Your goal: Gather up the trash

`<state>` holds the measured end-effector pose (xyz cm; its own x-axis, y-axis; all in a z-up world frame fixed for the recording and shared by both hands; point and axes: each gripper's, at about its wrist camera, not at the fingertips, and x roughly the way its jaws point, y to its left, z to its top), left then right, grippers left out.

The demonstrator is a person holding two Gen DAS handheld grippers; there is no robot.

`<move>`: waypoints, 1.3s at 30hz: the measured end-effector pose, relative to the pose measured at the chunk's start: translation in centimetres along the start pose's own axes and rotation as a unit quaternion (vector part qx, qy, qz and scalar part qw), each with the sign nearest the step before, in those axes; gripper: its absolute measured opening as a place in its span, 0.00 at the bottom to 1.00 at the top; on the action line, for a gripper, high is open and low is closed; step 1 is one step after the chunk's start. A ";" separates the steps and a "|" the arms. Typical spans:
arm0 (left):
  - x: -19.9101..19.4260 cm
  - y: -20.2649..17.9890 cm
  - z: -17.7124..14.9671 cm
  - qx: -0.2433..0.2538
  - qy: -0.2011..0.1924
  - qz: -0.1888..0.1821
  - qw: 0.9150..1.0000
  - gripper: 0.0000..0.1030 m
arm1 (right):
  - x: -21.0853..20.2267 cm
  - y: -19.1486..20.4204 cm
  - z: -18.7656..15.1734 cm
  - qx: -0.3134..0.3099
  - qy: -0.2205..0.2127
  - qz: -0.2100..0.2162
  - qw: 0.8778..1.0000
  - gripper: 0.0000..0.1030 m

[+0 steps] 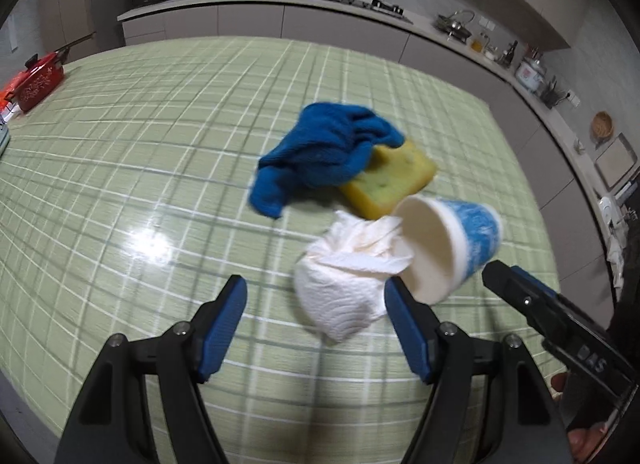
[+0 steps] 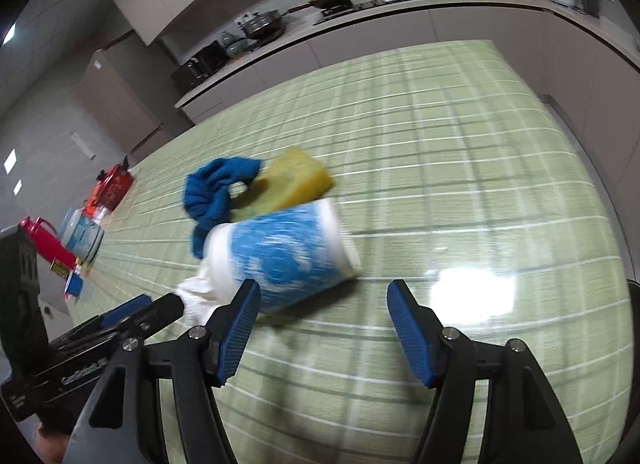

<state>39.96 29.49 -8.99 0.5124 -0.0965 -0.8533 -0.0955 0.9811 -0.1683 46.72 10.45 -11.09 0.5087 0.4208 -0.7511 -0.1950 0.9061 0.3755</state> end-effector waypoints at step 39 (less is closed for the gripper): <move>3.3 -1.3 0.5 0.035 0.021 -0.011 0.999 0.70 | -2.9 -2.3 -1.1 0.029 -0.017 -0.023 0.999 0.66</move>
<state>42.15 27.95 -11.33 0.4769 -0.1236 -0.8702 -0.0243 0.9878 -0.1536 44.77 7.18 -10.32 0.5443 0.3760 -0.7499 -0.1230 0.9200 0.3721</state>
